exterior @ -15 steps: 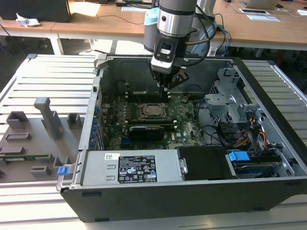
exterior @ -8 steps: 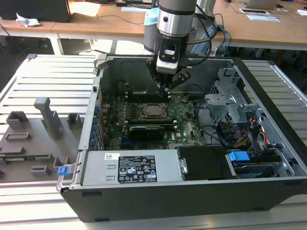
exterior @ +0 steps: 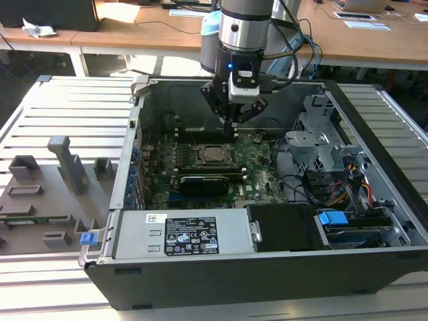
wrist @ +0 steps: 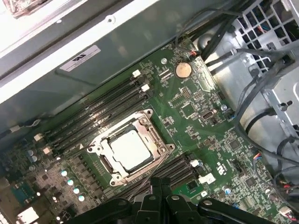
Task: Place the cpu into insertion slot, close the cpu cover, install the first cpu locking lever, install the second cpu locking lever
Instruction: 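Install the first cpu locking lever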
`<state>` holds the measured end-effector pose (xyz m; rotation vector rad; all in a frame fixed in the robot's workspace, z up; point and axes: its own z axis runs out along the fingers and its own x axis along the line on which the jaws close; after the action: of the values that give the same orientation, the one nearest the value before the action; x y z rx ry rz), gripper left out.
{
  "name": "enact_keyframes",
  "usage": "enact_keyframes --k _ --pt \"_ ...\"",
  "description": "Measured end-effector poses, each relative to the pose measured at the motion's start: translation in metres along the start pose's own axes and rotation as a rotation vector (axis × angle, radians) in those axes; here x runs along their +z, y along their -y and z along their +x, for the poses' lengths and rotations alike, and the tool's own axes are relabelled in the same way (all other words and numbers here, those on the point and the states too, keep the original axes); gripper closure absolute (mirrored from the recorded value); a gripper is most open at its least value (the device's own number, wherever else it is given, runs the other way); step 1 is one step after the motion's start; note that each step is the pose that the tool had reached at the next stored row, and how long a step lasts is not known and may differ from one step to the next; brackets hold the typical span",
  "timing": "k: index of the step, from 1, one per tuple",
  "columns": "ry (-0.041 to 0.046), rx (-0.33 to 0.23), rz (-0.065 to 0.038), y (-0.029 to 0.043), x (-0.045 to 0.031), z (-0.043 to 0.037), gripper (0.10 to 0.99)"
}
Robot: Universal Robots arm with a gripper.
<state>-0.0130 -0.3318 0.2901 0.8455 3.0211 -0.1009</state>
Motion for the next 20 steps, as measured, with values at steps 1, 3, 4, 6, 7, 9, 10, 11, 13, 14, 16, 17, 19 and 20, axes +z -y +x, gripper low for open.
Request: enact_keyframes --k 1,3,4,6,7,9,10,11,13,14,16,17,19,20 --pt "0.0009 -0.016 0.0 0.0 0.0 0.0 0.98" --pt "0.0027 -0.044 -0.001 0.0 0.0 0.0 0.98" --pt "0.0036 -0.058 -0.001 0.0 0.0 0.0 0.98" --pt "0.0063 -0.104 -0.002 0.0 0.0 0.0 0.98" --pt "0.0073 -0.118 -0.002 0.0 0.0 0.0 0.98" --pt "0.0093 -0.151 -0.003 0.0 0.0 0.0 0.98" --pt "0.0103 -0.167 -0.003 0.0 0.0 0.0 0.98" --pt "0.0115 -0.187 -0.004 0.0 0.0 0.0 0.98" --pt "0.0133 -0.216 -0.004 0.0 0.0 0.0 0.98" --pt "0.0149 -0.242 -0.005 0.0 0.0 0.0 0.98" --pt "0.0178 -0.29 -0.006 0.0 0.0 0.0 0.98" --pt "0.0191 -0.312 -0.006 0.0 0.0 0.0 0.98" --pt "0.0234 -0.382 -0.008 0.0 0.0 0.0 0.98" --pt "0.0248 -0.404 -0.008 0.0 0.0 0.0 0.98"
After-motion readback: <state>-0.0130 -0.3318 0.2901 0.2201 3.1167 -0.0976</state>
